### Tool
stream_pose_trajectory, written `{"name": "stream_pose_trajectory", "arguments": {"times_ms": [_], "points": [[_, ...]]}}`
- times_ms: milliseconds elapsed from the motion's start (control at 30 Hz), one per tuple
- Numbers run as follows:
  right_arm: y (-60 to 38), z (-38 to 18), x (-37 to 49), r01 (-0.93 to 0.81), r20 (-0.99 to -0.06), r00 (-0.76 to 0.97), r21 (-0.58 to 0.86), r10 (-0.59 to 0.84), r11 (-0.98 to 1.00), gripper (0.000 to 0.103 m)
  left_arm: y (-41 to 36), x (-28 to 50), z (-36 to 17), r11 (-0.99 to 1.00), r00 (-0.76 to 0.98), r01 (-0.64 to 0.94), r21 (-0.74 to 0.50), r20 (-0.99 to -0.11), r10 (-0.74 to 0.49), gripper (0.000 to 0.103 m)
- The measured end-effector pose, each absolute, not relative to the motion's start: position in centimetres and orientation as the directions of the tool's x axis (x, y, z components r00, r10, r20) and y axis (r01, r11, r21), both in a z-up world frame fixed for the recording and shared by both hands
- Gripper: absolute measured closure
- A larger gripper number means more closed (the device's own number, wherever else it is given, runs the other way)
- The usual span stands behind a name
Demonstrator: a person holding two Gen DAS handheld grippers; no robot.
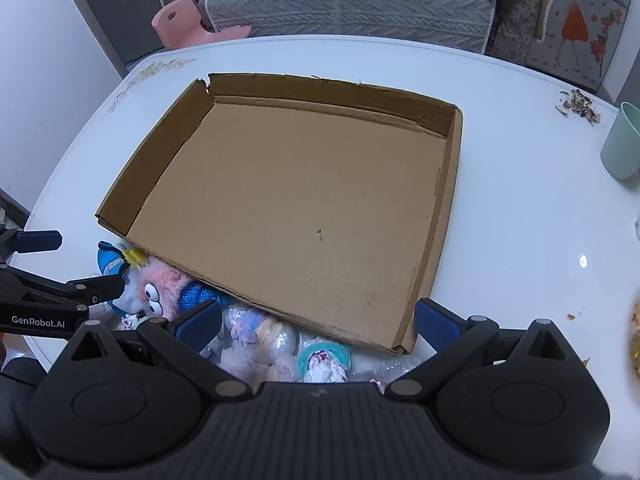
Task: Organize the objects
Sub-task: 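Move both tools toward the pile of wrapped bundles beside the tray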
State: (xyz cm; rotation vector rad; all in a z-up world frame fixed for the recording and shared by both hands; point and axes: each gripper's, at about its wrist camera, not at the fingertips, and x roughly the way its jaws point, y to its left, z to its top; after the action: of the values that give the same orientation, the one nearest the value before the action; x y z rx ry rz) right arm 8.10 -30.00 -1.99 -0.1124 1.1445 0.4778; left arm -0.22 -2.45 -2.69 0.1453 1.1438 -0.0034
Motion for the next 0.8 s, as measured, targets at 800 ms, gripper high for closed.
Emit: {"name": "stream_pose_trajectory", "arguments": {"times_ms": [800], "points": [[-30.1, -2.1, 8.2, -0.425, -0.899, 0.317, 0.151, 0.303, 0.892, 0.001, -0.6, -0.6, -2.8, 0.994, 0.402, 0.046, 0.097, -0.913, 0.071, 0.0]]}}
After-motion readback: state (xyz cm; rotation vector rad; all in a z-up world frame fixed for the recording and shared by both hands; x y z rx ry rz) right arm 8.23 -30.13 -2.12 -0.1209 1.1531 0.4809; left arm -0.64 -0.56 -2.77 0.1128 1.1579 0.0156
